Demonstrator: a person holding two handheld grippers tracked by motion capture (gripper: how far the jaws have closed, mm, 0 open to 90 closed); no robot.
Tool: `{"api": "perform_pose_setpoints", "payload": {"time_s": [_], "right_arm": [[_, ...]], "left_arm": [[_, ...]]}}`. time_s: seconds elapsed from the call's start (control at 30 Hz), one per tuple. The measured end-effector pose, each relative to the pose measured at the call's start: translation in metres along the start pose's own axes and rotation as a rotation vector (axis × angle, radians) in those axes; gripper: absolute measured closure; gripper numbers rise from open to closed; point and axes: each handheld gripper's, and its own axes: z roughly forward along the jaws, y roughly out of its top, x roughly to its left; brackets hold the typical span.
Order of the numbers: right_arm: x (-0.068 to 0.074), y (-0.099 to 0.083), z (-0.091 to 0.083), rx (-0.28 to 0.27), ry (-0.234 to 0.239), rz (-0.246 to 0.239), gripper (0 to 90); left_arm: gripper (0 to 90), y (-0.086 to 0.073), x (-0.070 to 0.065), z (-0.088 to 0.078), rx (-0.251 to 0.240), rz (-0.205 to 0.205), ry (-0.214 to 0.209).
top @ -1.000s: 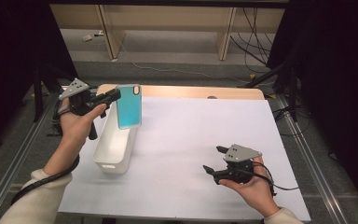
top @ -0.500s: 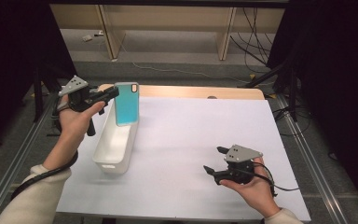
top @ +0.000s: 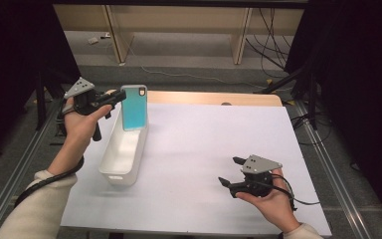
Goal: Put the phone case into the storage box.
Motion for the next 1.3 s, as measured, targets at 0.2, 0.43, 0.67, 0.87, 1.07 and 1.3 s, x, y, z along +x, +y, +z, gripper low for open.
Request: {"api": "perform_pose_setpoints", "payload": {"time_s": [0.2, 0.43, 0.67, 0.87, 1.07, 1.3], "right_arm": [[-0.001, -0.001, 0.000, -0.002, -0.002, 0.004, 21.0], [-0.001, -0.001, -0.001, -0.004, -0.005, 0.008, 21.0], [-0.001, -0.002, -0.001, -0.002, -0.004, 0.013, 21.0], [-0.001, -0.002, -0.001, -0.005, -0.003, 0.014, 21.0], [-0.001, -0.002, -0.001, -0.006, -0.003, 0.015, 21.0], [-0.001, -0.003, 0.000, -0.017, -0.007, 0.015, 21.0]], "left_arm": [[82.6, 0.002, 0.003, 0.005, 0.005, 0.014, 0.016], [82.6, 0.004, 0.010, 0.009, 0.005, 0.015, 0.015], [82.6, 0.002, 0.018, 0.014, 0.013, 0.012, 0.020], [82.6, 0.000, 0.023, 0.018, 0.027, 0.010, 0.033], [82.6, -0.001, 0.027, 0.022, 0.030, 0.008, 0.035], [82.6, -0.002, 0.030, 0.025, 0.039, 0.017, 0.040]]}}
